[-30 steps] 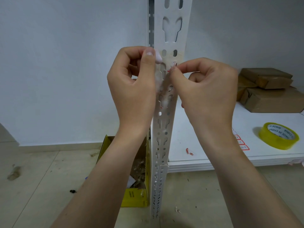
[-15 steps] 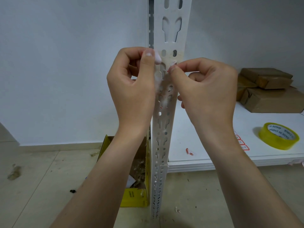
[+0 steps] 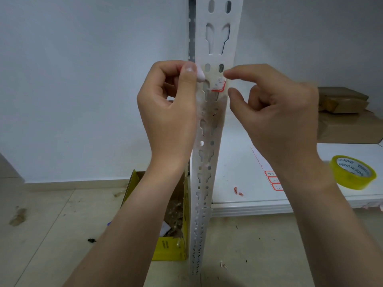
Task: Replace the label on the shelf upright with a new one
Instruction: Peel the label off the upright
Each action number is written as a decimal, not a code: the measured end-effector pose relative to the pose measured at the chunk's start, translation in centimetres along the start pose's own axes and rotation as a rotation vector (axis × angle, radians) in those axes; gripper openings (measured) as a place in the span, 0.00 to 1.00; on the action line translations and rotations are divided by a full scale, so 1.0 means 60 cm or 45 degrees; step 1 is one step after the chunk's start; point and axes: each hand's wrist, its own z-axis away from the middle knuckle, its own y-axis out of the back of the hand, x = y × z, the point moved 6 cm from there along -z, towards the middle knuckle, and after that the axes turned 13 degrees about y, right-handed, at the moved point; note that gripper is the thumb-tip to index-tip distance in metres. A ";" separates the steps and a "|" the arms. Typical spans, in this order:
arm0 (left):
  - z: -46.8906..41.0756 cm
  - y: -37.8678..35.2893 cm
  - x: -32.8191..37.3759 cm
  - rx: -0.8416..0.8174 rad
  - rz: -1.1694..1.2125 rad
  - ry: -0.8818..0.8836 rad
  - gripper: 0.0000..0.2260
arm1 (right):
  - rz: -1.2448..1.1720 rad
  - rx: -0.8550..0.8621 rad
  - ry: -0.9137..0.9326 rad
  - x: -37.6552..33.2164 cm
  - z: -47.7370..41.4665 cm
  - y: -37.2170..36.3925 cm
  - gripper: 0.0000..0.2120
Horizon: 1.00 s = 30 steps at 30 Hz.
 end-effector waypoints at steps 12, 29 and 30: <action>0.000 -0.001 -0.001 -0.009 -0.003 -0.004 0.08 | -0.028 -0.075 0.064 0.006 -0.012 -0.021 0.06; -0.002 -0.001 0.000 -0.001 0.000 0.007 0.10 | -0.015 -0.112 -0.005 0.005 -0.017 -0.020 0.05; -0.001 -0.001 0.000 -0.003 -0.002 0.007 0.09 | -0.016 -0.115 -0.009 0.005 -0.017 -0.020 0.05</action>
